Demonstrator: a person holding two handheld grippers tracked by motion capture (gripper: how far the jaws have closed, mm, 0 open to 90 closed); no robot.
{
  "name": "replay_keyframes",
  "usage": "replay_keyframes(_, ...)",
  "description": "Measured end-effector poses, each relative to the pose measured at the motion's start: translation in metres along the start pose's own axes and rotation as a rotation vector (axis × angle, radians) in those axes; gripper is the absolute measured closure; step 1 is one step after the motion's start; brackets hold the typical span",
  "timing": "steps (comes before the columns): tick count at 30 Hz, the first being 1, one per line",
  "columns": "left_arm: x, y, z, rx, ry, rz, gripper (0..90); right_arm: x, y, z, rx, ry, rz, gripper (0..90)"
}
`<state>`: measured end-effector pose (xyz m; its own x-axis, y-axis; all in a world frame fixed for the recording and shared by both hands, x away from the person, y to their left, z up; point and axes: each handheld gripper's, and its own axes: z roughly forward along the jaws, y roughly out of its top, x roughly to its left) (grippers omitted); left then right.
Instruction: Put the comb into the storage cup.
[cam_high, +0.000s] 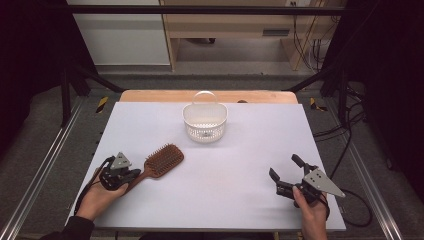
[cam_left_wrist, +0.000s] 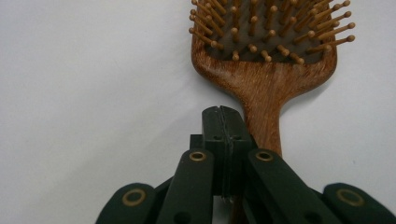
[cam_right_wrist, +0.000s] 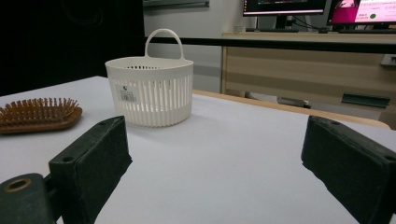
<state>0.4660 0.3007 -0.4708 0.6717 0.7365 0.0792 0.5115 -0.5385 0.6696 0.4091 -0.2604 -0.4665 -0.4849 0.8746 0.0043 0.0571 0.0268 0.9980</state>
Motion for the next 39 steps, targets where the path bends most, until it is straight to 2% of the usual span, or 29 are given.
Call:
replay_keyframes(7, -0.002, -0.008, -0.003, -0.031, -0.021, -0.036, 89.9, 0.000, 0.000, 0.000, 0.003, -0.002, -0.003, 7.6)
replay_keyframes(15, -0.007, -0.011, -0.005, -0.038, -0.026, -0.058, 89.9, 0.000, 0.000, 0.000, 0.002, -0.001, -0.001, 7.5)
replay_keyframes(18, -0.011, -0.010, -0.008, -0.037, -0.035, -0.071, 89.9, 0.000, 0.001, 0.000, 0.000, -0.001, -0.004, 7.5)
replay_keyframes(22, -0.019, -0.007, -0.008, -0.031, -0.049, -0.064, 89.9, 0.002, 0.001, 0.000, 0.001, 0.004, -0.010, 7.5)
replay_keyframes(26, -0.025, -0.005, -0.007, -0.031, -0.041, -0.064, 89.9, 0.001, 0.001, 0.000, -0.001, 0.005, -0.005, 7.5)
replay_keyframes(33, -0.025, -0.004, -0.008, -0.036, -0.041, -0.078, 89.9, 0.000, 0.001, 0.000, -0.002, 0.003, 0.003, 7.4)
replay_keyframes(34, -0.025, -0.003, -0.010, -0.045, -0.036, -0.083, 89.9, 0.000, 0.000, 0.000, -0.001, 0.003, 0.003, 7.4)
replay_keyframes(37, -0.026, 0.001, -0.013, -0.010, -0.010, -0.098, 89.9, 0.000, 0.000, 0.000, -0.002, 0.003, 0.004, 7.4)
replay_keyframes(39, -0.027, 0.003, -0.015, -0.014, 0.005, -0.109, 89.9, 0.000, 0.001, 0.000, -0.001, 0.002, 0.003, 7.4)
